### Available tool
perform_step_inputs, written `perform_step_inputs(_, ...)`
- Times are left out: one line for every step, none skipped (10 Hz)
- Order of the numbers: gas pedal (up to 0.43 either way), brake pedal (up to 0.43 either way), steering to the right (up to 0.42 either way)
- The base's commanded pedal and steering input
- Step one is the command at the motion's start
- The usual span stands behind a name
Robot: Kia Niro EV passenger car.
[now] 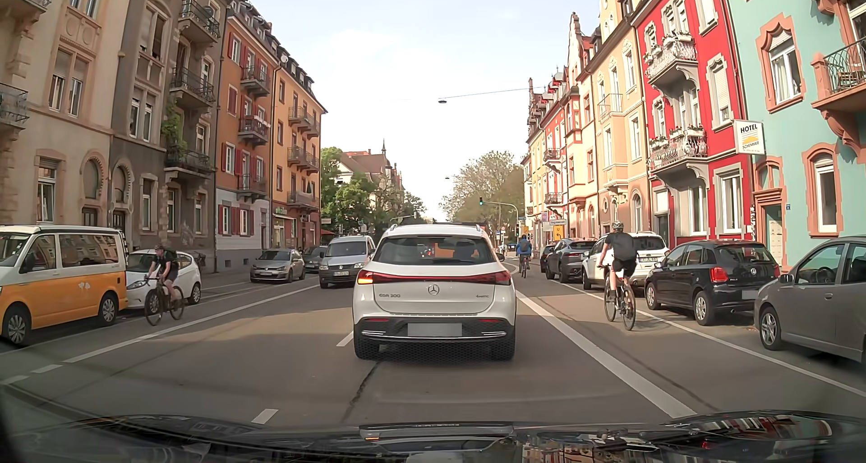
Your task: Follow the waypoints while adhering to traffic rules and regulations
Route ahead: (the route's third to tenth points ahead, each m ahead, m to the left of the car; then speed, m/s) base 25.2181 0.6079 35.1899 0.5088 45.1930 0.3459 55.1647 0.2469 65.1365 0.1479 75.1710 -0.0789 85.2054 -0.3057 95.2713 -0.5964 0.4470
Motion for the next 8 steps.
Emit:
perform_step_inputs(0.087, 0.0, 0.003)
perform_step_inputs(0.197, 0.0, 0.003)
perform_step_inputs(0.197, 0.0, 0.003)
perform_step_inputs(0.197, 0.0, 0.003)
perform_step_inputs(0.197, 0.0, 0.004)
perform_step_inputs(0.197, 0.0, 0.004)
perform_step_inputs(0.197, 0.0, 0.005)
perform_step_inputs(0.197, 0.0, 0.007)
